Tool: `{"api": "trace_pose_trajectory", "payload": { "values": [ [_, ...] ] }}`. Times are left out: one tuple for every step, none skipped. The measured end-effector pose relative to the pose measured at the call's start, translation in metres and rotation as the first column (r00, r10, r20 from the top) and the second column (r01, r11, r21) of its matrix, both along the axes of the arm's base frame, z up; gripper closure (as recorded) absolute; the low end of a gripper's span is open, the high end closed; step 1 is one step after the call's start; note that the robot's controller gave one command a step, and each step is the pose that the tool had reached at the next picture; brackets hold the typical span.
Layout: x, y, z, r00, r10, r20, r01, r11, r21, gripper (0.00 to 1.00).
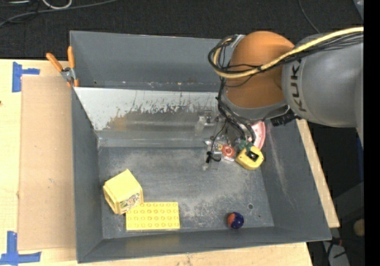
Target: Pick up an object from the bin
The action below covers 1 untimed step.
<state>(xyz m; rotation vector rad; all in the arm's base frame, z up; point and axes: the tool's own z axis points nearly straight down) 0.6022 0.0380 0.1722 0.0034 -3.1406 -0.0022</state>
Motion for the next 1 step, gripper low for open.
{"api": "trace_pose_trajectory", "payload": {
  "values": [
    [-0.0166,0.018,-0.0263,1.0,-0.025,-0.001,0.025,1.0,0.0,0.0]
  ]
}}
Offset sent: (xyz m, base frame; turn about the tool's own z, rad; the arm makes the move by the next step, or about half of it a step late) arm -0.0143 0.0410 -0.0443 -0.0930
